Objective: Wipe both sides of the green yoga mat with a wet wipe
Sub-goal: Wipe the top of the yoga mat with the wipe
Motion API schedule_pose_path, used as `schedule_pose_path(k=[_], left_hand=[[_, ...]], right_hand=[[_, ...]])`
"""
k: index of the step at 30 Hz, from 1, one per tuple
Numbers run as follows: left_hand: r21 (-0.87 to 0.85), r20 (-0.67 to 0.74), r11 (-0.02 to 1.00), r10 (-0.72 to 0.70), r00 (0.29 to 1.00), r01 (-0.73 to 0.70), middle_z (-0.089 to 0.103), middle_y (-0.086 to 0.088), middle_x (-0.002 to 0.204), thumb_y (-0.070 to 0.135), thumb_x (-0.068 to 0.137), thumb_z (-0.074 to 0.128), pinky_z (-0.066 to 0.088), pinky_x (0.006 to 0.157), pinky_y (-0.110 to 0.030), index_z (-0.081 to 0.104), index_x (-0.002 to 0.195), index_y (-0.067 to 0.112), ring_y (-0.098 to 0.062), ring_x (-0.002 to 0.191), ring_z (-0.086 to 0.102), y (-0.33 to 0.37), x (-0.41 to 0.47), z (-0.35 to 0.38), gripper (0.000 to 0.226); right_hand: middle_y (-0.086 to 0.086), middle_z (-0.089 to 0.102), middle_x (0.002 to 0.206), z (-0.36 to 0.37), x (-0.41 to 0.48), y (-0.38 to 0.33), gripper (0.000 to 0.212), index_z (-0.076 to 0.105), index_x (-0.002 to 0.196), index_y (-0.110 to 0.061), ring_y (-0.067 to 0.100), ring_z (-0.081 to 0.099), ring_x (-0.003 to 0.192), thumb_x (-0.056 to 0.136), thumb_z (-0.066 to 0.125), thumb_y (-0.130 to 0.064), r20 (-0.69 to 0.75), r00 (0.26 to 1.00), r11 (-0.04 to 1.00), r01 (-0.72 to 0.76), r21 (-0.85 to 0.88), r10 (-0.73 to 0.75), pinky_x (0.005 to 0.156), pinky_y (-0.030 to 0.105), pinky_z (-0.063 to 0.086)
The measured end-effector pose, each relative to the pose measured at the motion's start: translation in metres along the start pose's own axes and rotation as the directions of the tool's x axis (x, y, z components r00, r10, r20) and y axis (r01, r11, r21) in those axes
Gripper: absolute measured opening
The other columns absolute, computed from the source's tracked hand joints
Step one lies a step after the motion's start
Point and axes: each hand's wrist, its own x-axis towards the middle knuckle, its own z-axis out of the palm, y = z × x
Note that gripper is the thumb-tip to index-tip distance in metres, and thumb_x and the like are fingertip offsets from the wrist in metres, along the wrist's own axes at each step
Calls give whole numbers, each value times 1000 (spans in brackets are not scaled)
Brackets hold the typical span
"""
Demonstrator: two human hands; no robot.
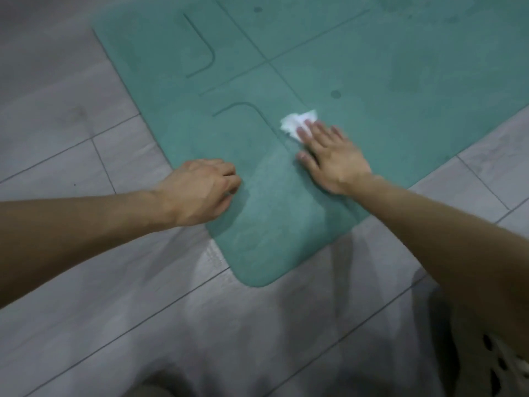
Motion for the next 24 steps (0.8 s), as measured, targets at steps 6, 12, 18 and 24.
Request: schedule_pose_path(k=[6, 12, 18, 24], left_hand=[[48, 2, 999, -21, 1000, 21, 65, -2, 89, 46, 96, 56, 52, 73, -38, 64, 78, 20, -30, 86, 65, 6, 20, 2, 33], [6, -22, 996, -89, 996, 89, 65, -3, 94, 47, 102, 40, 53, 76, -39, 65, 85, 20, -30, 88, 65, 7, 33, 8, 41], [44, 45, 977, -210, 977, 208, 63, -5, 97, 36, 98, 41, 53, 76, -42, 66, 92, 18, -33, 88, 64, 22, 44, 1, 33], [147, 146, 961, -254, 956, 233, 64, -6, 107, 37, 92, 51, 54, 79, -44, 66, 110, 19, -33, 96, 64, 51, 29, -29, 30]], right_hand=[[9, 10, 176, 5, -13, -21, 80, 12, 169, -16, 25, 3, 163, 106, 23, -65, -49, 974, 973, 226, 55, -223, 132, 43, 9], [1, 12, 176, -2, 22, 43, 68, 17, 168, -28, 20, 11, 162, 108, 16, -59, -4, 984, 984, 175, -29, -175, 132, 44, 3], [11, 14, 175, -4, 36, 42, 88, 22, 167, -12, 26, 7, 163, 103, 26, -72, -45, 998, 992, 50, 113, -45, 132, 46, 7], [2, 17, 175, 3, 24, 22, 71, 24, 167, -23, 18, 13, 162, 109, 25, -64, 65, 704, 703, 710, -41, -707, 132, 46, 7]])
